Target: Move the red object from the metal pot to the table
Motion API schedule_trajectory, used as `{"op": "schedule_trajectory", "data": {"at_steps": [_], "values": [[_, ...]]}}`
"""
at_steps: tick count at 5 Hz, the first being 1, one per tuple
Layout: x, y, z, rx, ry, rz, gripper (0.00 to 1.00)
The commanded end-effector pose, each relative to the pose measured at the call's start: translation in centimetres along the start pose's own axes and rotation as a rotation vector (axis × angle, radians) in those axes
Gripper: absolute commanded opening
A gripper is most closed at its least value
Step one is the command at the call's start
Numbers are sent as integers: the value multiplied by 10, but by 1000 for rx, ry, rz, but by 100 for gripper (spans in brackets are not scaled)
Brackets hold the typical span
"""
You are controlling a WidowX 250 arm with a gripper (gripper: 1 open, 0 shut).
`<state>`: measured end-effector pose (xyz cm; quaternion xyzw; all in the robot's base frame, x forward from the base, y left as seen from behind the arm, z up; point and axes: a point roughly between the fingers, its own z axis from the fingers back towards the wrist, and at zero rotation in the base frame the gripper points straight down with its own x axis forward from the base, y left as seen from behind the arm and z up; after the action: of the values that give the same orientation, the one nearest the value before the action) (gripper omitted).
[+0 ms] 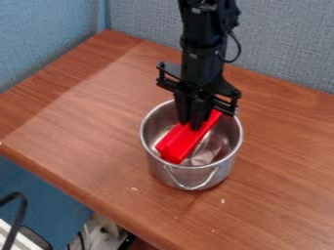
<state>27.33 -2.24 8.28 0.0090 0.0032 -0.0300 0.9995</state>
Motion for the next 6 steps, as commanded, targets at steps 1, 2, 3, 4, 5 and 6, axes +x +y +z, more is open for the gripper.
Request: {"op": "schedule_trajectory", "data": {"at_steps": [1,2,3,4,5,6], "values": [[4,-3,12,5,-34,-15,0],[2,-2,16,5,-35,-10,0],[1,-2,20,5,-34,-5,0],[-1,-1,24,6,-34,-2,0],[-2,-1,28,9,-33,0,0],[-2,-3,30,10,-32,2,0]]}}
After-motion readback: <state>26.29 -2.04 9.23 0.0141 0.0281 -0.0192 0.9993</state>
